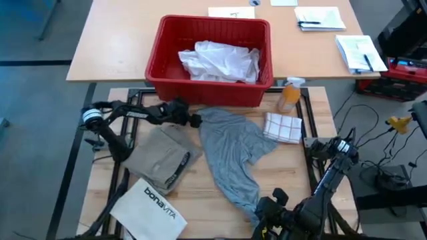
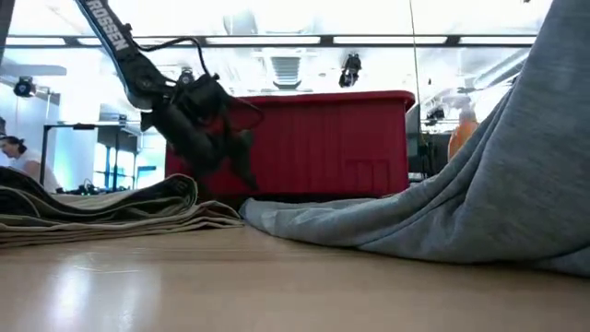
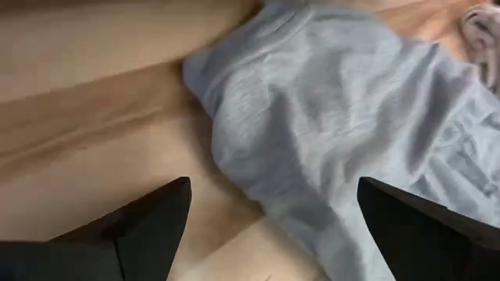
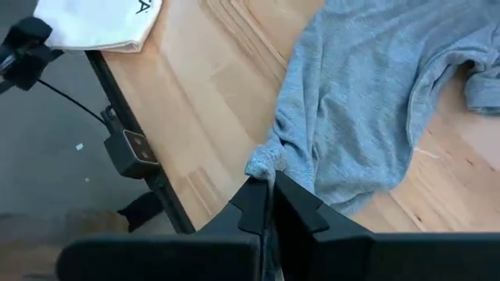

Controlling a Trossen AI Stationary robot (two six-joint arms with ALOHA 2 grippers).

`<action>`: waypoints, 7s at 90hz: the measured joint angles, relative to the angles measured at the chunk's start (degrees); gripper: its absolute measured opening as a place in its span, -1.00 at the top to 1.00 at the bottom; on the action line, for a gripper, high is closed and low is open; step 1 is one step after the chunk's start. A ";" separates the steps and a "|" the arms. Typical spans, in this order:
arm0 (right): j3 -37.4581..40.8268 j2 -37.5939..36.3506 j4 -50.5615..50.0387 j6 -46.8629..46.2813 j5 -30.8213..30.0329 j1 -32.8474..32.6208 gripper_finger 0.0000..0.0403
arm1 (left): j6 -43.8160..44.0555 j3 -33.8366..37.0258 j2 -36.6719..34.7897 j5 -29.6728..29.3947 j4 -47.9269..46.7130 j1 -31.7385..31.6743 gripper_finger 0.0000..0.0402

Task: Fold laundry
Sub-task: Fold the gray shirt

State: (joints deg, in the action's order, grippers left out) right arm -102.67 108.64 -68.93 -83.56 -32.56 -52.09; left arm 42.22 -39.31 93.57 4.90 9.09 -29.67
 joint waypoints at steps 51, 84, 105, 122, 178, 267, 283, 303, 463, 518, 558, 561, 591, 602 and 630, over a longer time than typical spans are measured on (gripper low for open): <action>0.05 0.00 -0.13 0.35 0.00 0.28 1.00 | -0.68 -8.48 8.58 -1.06 -0.66 -0.07 -0.44; -0.22 -0.30 1.20 8.21 0.66 -0.48 1.00 | -3.56 -8.54 5.05 0.82 -5.70 -0.17 0.96; -2.99 -3.76 1.37 18.03 0.04 -0.78 1.00 | -3.23 -11.56 -11.26 0.55 -16.79 0.47 1.00; -2.99 -9.61 3.19 33.19 -0.44 -2.33 1.00 | -3.07 -20.79 -24.58 -4.25 -30.46 -0.39 1.00; -3.65 -15.96 14.96 59.84 12.95 0.33 1.00 | -11.14 -46.69 -25.61 -20.78 -56.18 -1.19 1.00; -4.79 -18.09 6.61 57.85 2.77 1.01 1.00 | -10.65 -44.15 -25.34 -18.85 -55.23 -1.76 1.00; -4.81 -18.33 5.85 55.22 5.47 1.73 1.00 | -8.42 -44.13 -25.55 -18.21 -49.38 -1.97 1.00; -4.76 -18.99 -0.60 51.37 -2.10 1.35 1.00 | -8.89 -47.43 -26.98 -18.01 -43.48 -1.93 1.00; -6.56 -24.99 1.39 67.04 7.21 11.10 1.00 | -12.63 -48.19 -27.13 -14.85 -34.56 -2.73 1.00; -6.68 -25.66 -1.73 59.35 11.03 10.25 1.00 | -13.33 -48.19 -26.89 -16.40 -36.33 -4.74 1.00; -6.89 -27.54 1.58 61.65 6.12 10.21 1.00 | -12.83 -48.19 -26.91 -16.38 -36.21 -5.09 1.00; -7.00 -27.38 3.19 63.97 7.14 10.36 1.00 | -12.85 -48.18 -26.90 -16.38 -36.34 -5.11 1.00; -6.78 -26.82 -2.27 62.29 2.95 10.25 1.00 | -12.09 -48.17 -26.80 -15.83 -35.02 -5.11 1.00; -6.49 -26.88 -3.02 62.02 -0.65 10.66 1.00 | -14.16 -47.80 -26.88 -14.83 -35.24 -5.02 1.00; 1.10 -32.02 8.34 63.34 -8.46 9.42 1.00 | -15.96 -33.99 -33.52 -18.79 -19.48 -2.97 1.00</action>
State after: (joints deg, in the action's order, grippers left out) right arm -101.57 76.62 -60.59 -20.23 -41.01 -42.68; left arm 26.26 -73.31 60.05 -13.89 -10.39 -32.64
